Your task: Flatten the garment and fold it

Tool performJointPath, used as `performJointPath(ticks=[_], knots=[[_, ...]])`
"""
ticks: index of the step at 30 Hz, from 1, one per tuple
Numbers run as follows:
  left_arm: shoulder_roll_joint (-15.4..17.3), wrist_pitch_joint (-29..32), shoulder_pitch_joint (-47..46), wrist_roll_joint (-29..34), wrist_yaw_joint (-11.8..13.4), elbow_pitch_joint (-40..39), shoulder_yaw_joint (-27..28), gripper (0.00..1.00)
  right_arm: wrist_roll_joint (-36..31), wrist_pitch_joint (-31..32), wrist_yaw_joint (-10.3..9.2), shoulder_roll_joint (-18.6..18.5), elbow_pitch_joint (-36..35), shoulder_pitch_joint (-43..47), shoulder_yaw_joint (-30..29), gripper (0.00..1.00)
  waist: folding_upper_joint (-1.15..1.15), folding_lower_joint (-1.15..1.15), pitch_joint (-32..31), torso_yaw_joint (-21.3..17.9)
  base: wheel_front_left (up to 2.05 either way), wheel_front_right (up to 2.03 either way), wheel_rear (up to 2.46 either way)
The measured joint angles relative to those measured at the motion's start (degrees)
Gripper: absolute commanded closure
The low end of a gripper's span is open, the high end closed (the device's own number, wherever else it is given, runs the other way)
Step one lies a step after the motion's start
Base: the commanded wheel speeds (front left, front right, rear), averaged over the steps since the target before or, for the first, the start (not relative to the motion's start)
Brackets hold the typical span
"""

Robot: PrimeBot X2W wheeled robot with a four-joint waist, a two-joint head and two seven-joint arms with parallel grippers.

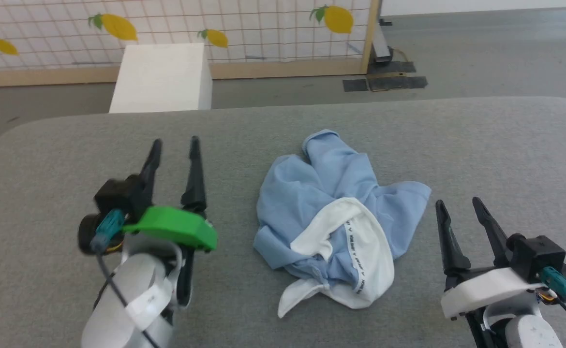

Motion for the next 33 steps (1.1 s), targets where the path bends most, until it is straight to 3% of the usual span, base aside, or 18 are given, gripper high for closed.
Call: performJointPath(ticks=[6,17,18,19,20,21,26,30,33], knots=[[-1.0,0.0,9.2,5.6,-1.5,-6.3,6.3,0.00,0.0,5.7,0.00,0.0,2.6,-4.2,2.4,0.00,0.00,0.00,1.0,2.6,0.00,0.00,0.00],[-6.6,0.0,13.5,8.9,-5.7,-8.4,13.8,0.00,0.1,31.6,0.00,0.0,16.6,-15.7,7.7,0.00,0.00,0.00,3.4,7.7,0.00,0.00,0.00],[-6.8,0.0,13.5,9.2,-6.2,-8.4,14.1,0.00,-0.3,33.1,0.00,0.0,17.0,-16.0,7.7,0.05,0.00,0.00,3.6,8.0,0.00,0.00,0.00],[-7.1,0.0,13.5,9.4,-6.6,-8.3,14.6,0.00,-0.9,34.7,0.00,0.0,17.4,-16.4,7.5,0.57,0.00,0.00,3.8,8.4,0.00,0.00,0.00],[-7.3,0.0,13.5,9.6,-7.1,-8.2,14.9,0.00,-1.6,35.6,0.00,-0.1,17.4,-16.7,7.7,0.70,0.00,0.00,4.0,8.8,0.00,0.00,0.00],[-7.5,0.0,13.5,9.7,-7.3,-8.1,15.1,0.00,-1.8,35.8,0.00,-0.1,17.4,-16.8,7.6,1.00,0.00,0.00,4.1,9.0,0.00,0.00,0.00],[-8.0,-0.1,13.9,11.2,-8.2,-7.4,15.9,0.00,2.0,34.8,-0.01,-0.3,12.7,-16.4,12.1,1.00,0.00,0.00,3.7,9.7,0.00,0.00,0.00],[-8.3,-0.1,15.0,11.3,-8.7,-6.6,16.7,0.00,10.0,35.1,-0.01,-0.5,3.0,-13.7,23.9,1.00,0.00,0.00,2.4,9.4,0.00,0.00,0.00],[-8.3,-0.1,15.5,11.5,-9.1,-6.4,17.4,0.00,16.4,37.9,0.00,-3.9,-4.8,-10.7,34.5,1.00,0.00,0.00,1.5,8.8,0.00,0.00,0.00]])
